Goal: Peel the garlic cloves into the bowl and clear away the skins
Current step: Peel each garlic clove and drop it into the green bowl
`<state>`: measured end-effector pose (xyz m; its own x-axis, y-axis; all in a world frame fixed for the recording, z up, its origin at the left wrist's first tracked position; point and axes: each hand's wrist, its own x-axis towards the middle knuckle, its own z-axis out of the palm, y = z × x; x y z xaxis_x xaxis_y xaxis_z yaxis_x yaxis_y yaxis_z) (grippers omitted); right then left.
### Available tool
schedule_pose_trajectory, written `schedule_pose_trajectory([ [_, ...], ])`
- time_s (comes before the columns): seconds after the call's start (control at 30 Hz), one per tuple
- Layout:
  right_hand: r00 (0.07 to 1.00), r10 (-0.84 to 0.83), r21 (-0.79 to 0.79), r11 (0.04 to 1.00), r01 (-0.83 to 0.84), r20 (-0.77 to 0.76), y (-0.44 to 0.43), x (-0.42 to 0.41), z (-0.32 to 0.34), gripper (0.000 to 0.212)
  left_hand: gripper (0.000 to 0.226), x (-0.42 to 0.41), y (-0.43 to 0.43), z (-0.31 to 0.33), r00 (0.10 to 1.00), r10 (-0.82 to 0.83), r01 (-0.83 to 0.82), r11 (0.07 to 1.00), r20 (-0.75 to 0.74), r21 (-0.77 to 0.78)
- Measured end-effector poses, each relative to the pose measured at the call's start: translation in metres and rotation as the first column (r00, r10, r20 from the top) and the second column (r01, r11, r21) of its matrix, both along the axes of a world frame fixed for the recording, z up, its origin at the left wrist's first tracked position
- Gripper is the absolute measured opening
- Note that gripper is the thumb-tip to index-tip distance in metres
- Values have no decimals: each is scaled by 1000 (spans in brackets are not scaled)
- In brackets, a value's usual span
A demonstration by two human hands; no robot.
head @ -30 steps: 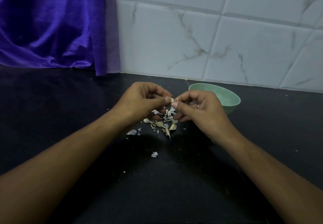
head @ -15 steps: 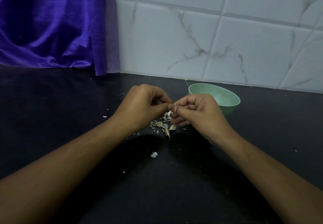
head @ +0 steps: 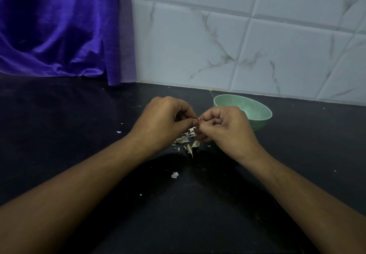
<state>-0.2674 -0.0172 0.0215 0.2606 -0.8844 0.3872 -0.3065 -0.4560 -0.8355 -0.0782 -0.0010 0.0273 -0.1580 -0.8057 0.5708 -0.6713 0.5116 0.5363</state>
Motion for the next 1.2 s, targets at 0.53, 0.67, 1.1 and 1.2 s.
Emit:
schedule_pose_trajectory([
  [0.53,944,50,309,938,-156,325,3,2,10,12,10,1,-2,3,917,-151,241,947,-370,211],
  [0.67,954,44,250,960,-122,297,1,0,12,15,10,2,0,5,908,-152,256,939,-391,230],
  [1.1,982,56,71,995,-70,180,-5,-4,3,14,15,6,-3,8,877,-94,236,938,-471,252],
  [1.2,982,116,2,993,-118,150,-5,-3,2,26,11,5,-2,8,896,-88,216,943,-435,252],
])
